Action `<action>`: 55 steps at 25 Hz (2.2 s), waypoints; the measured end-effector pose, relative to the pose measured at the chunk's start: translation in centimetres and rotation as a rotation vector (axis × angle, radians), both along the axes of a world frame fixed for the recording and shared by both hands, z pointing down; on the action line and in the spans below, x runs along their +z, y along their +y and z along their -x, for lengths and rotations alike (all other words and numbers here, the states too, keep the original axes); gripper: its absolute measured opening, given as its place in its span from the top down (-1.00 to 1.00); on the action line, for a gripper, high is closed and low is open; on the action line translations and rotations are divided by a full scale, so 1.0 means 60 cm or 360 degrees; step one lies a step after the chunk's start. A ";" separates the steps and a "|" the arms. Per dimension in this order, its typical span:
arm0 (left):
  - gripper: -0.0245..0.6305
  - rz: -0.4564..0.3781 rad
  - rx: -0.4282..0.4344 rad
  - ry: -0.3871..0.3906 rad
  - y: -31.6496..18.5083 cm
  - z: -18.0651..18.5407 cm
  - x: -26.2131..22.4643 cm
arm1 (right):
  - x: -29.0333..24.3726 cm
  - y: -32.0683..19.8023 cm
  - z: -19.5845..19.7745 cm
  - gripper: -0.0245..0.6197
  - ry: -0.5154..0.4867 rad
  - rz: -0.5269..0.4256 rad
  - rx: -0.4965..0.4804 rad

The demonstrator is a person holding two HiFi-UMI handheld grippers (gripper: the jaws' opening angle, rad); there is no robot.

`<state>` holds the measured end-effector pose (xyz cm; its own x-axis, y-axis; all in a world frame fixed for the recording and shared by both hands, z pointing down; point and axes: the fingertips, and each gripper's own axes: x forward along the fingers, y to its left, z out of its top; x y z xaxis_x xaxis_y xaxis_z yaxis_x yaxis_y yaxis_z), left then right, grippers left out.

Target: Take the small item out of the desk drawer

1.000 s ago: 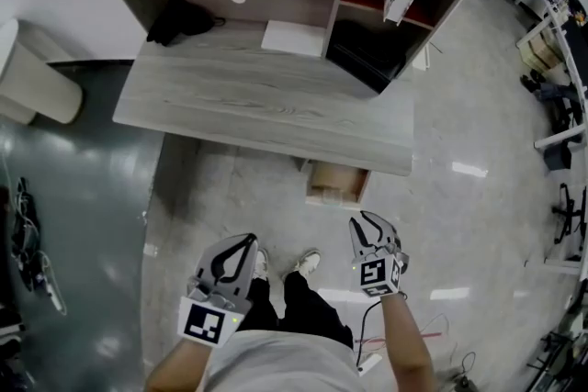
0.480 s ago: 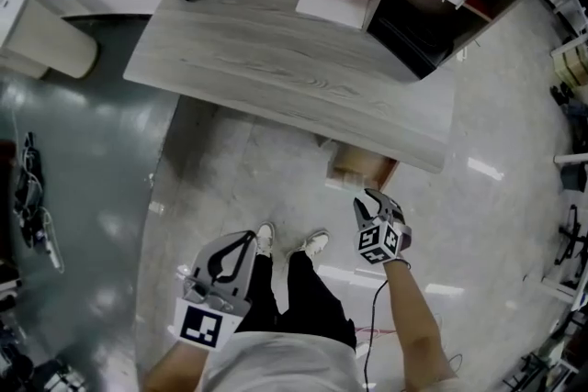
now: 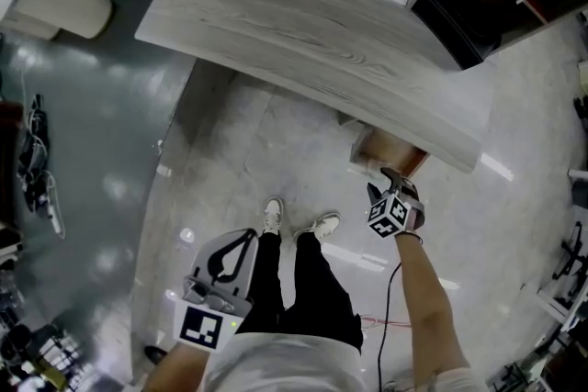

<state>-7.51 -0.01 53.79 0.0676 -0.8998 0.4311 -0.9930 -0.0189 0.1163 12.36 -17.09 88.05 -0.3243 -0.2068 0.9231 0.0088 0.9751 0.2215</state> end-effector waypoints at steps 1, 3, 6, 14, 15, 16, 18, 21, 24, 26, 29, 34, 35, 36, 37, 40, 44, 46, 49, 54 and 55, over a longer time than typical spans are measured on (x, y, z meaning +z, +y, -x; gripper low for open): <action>0.87 0.0005 -0.0013 0.0009 0.003 0.002 0.004 | 0.010 0.000 0.001 0.24 0.0025 0.0005 -0.0014; 0.87 0.0030 -0.0030 0.0026 0.011 0.004 0.013 | 0.028 0.002 0.000 0.22 0.0075 0.0019 -0.0042; 0.87 0.0060 -0.0031 0.0034 0.021 0.007 0.025 | 0.053 0.007 -0.003 0.19 0.0154 0.0054 -0.0066; 0.87 0.0084 -0.0003 0.0056 0.031 0.019 0.045 | 0.068 0.005 -0.009 0.29 0.0224 0.0039 -0.0057; 0.87 0.0087 0.0004 0.0057 0.032 0.020 0.046 | 0.067 0.006 -0.008 0.33 0.0225 0.0036 -0.0059; 0.87 0.0088 0.0012 0.0057 0.033 0.021 0.046 | 0.067 0.007 -0.008 0.35 0.0226 0.0034 -0.0061; 0.87 0.0090 0.0020 0.0063 0.033 0.022 0.048 | 0.067 0.008 -0.009 0.43 0.0231 0.0036 -0.0064; 0.87 0.0094 0.0028 0.0074 0.036 0.025 0.053 | 0.068 0.013 -0.011 0.53 0.0246 0.0047 -0.0062; 0.87 0.0079 0.0038 0.0083 0.032 0.026 0.056 | 0.063 0.015 -0.014 0.57 0.0256 0.0038 -0.0061; 0.87 0.0065 0.0048 0.0091 0.029 0.024 0.056 | 0.060 0.015 -0.017 0.62 0.0259 0.0033 -0.0053; 0.87 0.0060 0.0062 0.0096 0.030 0.024 0.056 | 0.056 0.016 -0.021 0.65 0.0266 0.0024 -0.0051; 0.87 0.0057 0.0074 0.0097 0.036 0.029 0.057 | 0.047 0.018 -0.022 0.72 0.0263 0.0003 -0.0048; 0.87 0.0051 0.0073 0.0100 0.036 0.030 0.057 | 0.045 0.018 -0.022 0.72 0.0263 0.0001 -0.0044; 0.87 0.0046 0.0074 0.0101 0.036 0.030 0.056 | 0.043 0.019 -0.022 0.73 0.0264 -0.0002 -0.0041; 0.87 0.0040 0.0078 0.0100 0.036 0.031 0.054 | 0.041 0.019 -0.023 0.73 0.0265 -0.0005 -0.0039; 0.87 0.0021 0.0094 0.0094 0.035 0.031 0.047 | 0.034 0.020 -0.024 0.74 0.0265 -0.0013 -0.0032; 0.87 -0.0007 0.0115 0.0086 0.035 0.033 0.037 | 0.018 0.020 -0.023 0.77 0.0251 -0.0033 -0.0007; 0.87 -0.0014 0.0126 0.0088 0.035 0.033 0.031 | 0.008 0.022 -0.021 0.78 0.0241 -0.0040 0.0008; 0.87 -0.0030 0.0149 0.0090 0.032 0.033 0.022 | -0.005 0.022 -0.020 0.79 0.0229 -0.0052 0.0040; 0.87 -0.0065 0.0188 0.0091 0.024 0.032 0.008 | -0.027 0.018 -0.022 0.80 0.0207 -0.0077 0.0090; 0.87 -0.0070 0.0195 0.0091 0.023 0.031 0.006 | -0.031 0.017 -0.023 0.80 0.0201 -0.0079 0.0107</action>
<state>-9.39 1.34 54.17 0.2016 -0.9012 0.3836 -0.9747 -0.1461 0.1690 13.72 -16.08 86.22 -0.1900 -0.2705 0.9438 -0.0256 0.9623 0.2707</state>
